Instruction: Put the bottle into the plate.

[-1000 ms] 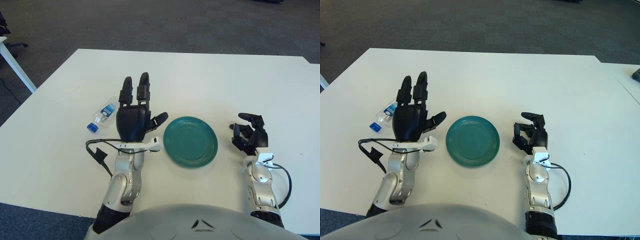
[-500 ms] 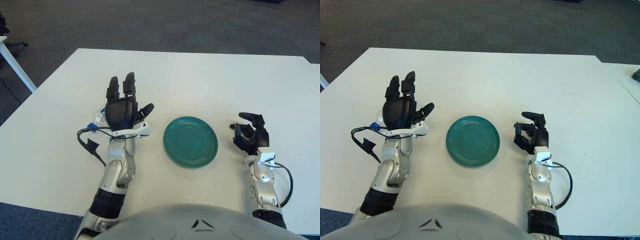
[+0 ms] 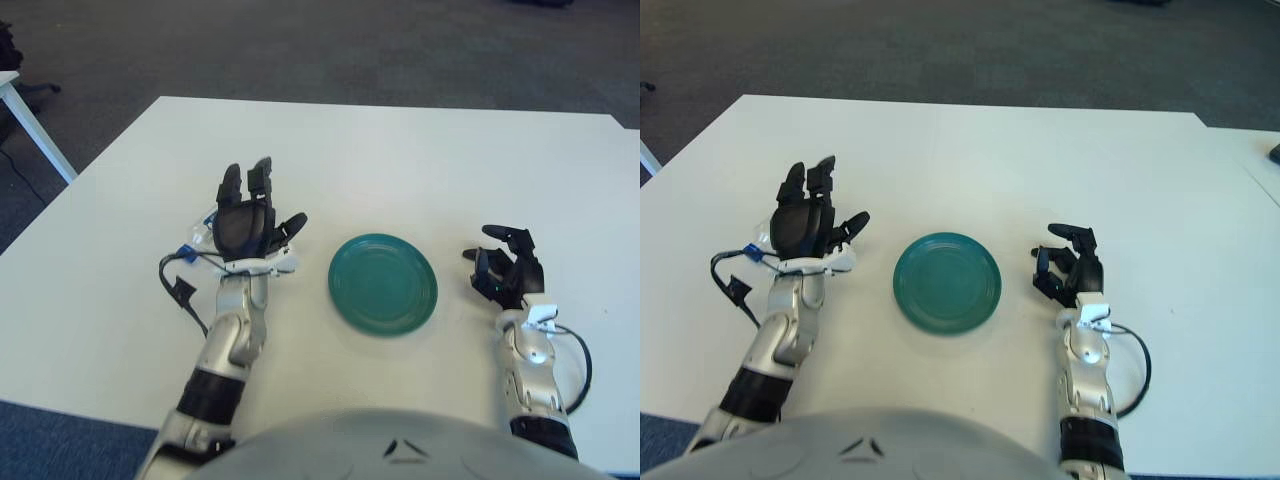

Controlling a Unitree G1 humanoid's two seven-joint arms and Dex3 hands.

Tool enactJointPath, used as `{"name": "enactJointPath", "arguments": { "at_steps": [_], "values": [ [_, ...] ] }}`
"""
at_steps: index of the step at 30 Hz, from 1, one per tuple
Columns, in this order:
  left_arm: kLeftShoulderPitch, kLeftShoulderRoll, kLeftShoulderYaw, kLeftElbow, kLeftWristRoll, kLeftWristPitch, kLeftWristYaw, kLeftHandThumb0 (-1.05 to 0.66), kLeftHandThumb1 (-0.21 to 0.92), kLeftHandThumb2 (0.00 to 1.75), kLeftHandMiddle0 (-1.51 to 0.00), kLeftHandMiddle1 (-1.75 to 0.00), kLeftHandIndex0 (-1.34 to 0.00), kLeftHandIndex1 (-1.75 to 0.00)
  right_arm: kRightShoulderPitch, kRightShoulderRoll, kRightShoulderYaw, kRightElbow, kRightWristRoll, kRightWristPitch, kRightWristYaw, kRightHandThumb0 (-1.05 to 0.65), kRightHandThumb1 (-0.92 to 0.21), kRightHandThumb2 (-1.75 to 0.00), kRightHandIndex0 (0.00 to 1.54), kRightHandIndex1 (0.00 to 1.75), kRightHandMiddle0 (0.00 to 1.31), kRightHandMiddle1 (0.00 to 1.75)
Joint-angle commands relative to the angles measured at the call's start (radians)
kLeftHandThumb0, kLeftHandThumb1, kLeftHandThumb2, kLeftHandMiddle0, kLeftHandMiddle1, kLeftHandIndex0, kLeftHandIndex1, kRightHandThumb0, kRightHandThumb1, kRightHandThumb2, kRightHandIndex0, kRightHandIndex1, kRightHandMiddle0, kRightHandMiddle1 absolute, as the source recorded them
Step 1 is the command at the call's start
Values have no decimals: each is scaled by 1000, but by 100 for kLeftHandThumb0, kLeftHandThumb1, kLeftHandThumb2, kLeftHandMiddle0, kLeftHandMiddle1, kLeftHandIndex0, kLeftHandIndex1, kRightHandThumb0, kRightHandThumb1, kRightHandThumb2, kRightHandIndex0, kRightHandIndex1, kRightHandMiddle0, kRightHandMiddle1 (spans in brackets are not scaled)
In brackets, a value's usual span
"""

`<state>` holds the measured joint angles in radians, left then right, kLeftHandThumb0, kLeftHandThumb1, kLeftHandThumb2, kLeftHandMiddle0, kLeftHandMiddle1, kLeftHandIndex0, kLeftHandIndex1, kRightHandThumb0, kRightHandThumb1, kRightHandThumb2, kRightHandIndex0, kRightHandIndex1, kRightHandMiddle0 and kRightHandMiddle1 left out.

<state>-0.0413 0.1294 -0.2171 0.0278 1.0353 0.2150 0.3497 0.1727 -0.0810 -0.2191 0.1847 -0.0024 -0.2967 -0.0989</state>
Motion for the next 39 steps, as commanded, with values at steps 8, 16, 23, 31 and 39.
{"name": "enactJointPath", "arguments": {
  "at_steps": [8, 16, 23, 31, 39],
  "values": [
    [-98, 70, -8, 183, -54, -4, 69, -105, 92, 62, -27, -2, 0, -86, 14, -53, -59, 112, 45, 4, 31, -41, -60, -106, 44, 101, 16, 129],
    [-135, 78, -35, 279, -59, 49, 72, -105, 92, 65, -27, -1, 0, -85, 6, -75, -79, 135, 68, -4, 67, -42, -65, -101, 42, 95, 21, 130],
    [-163, 80, -48, 349, -76, 68, 83, -105, 92, 67, -28, -2, 0, -82, 8, -87, -95, 139, 96, -2, 90, -42, -67, -100, 45, 95, 26, 127],
    [-188, 83, -57, 417, -95, 66, 143, -105, 92, 65, -29, -2, 0, -77, 5, -95, -108, 146, 99, 8, 91, -36, -89, -55, 45, 93, 23, 167],
    [-204, 66, -64, 437, -104, 128, 165, -105, 92, 68, -29, -1, 0, -76, 2, -107, -116, 160, 102, 3, 90, -35, -92, -52, 45, 93, 19, 174]
  ]
}}
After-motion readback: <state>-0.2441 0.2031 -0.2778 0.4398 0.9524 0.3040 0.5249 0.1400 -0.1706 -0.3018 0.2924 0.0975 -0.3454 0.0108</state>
